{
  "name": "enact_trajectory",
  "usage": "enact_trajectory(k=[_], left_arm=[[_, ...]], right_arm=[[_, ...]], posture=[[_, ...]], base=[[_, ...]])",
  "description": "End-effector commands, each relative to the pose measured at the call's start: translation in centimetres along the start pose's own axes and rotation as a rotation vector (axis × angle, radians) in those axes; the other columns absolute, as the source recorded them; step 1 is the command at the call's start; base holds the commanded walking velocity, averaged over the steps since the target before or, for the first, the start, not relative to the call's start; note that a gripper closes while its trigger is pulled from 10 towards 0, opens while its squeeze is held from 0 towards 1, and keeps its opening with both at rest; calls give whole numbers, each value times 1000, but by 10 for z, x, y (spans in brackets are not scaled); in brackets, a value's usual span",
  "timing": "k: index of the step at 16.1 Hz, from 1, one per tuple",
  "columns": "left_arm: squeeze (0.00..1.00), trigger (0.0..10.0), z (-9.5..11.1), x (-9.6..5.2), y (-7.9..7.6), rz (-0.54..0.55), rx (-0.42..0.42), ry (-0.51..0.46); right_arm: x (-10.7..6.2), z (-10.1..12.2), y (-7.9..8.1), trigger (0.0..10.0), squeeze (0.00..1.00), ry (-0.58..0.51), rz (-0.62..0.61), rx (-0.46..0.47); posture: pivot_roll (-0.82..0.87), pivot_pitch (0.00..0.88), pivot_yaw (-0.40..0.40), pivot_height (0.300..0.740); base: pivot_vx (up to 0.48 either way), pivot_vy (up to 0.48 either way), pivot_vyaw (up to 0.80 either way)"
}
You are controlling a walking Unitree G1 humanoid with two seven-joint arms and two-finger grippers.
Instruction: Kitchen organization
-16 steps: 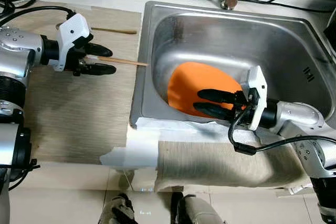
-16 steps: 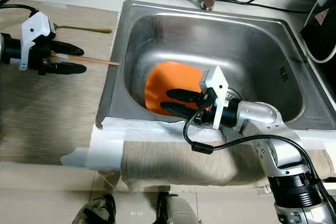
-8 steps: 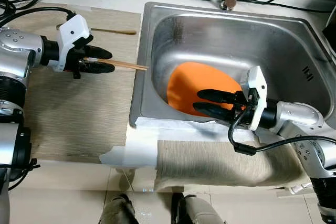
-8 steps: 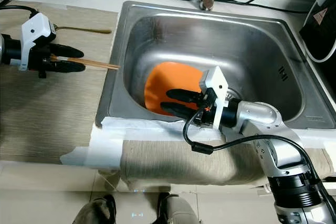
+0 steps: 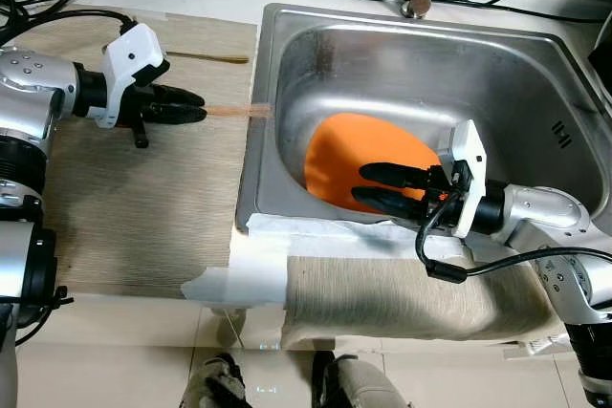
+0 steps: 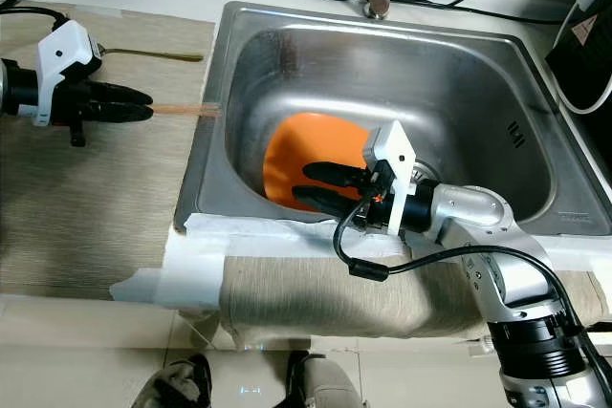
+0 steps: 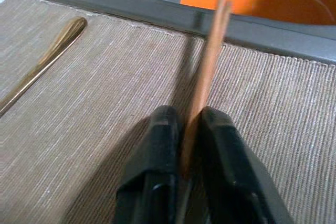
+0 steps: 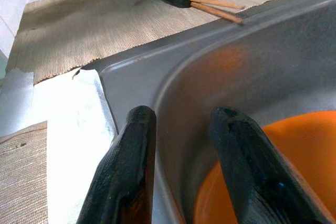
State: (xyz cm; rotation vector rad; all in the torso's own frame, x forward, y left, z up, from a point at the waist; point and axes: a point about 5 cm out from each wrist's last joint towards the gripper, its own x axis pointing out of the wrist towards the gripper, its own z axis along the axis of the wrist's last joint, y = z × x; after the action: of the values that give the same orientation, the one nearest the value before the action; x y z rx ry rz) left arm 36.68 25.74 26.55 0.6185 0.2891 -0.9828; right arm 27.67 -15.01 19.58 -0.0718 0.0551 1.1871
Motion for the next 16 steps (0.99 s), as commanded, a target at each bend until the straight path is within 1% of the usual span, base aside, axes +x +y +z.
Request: enact_trajectory(k=[1,4,5,6,7,9,10,11,13,14,15,16], left_arm=[[0,0,-26,8,-11,-48,-72,97],[0,0,-21,5,-7,-13,-43,60],[0,0,-13,1,-4,6,-19,26],[0,0,-6,-2,-1,16,2,-11],[0,0,4,-8,0,21,17,-82],[0,0,19,-17,-1,8,32,-178],[0,0,24,-20,-1,22,37,-211],[0,0,37,-25,-1,50,37,-264],[0,0,54,-34,-6,68,0,-319],[0,0,62,-36,-12,68,-27,-339],[0,0,69,-36,-22,62,-57,-357],[0,0,73,-33,-31,72,-102,-378]], right_arm=[[-2,0,1,10000,0,10,11,-8],[-2,1,1,10000,0,1,3,-11],[-1,2,0,10000,0,-10,-11,-13],[-1,3,-1,10000,0,-21,-28,-13],[-1,4,-4,10000,0,-55,-76,6],[1,8,-10,10000,0,-140,-166,52],[3,10,-10,10000,0,-168,-177,62],[7,14,-10,10000,1000,-237,-181,80],[14,20,-7,10000,1000,-339,-170,129],[18,23,-3,10000,1000,-376,-147,153],[22,24,3,10000,1000,-405,-110,182],[25,23,9,10000,1000,-426,-70,209]], posture=[[-160,202,-89,740],[-161,201,-87,740],[-159,199,-86,740],[-158,199,-85,740],[-154,200,-83,740],[-138,200,-79,740],[-137,202,-78,740],[-127,202,-81,740],[-118,201,-80,740],[-114,204,-79,740],[-105,206,-82,740],[-102,205,-84,740]], base=[[0,0,0],[0,0,0],[0,0,0],[0,0,0],[0,0,0],[0,0,0],[0,0,0],[0,0,0],[0,0,0],[0,0,0],[0,0,0],[0,0,0]])
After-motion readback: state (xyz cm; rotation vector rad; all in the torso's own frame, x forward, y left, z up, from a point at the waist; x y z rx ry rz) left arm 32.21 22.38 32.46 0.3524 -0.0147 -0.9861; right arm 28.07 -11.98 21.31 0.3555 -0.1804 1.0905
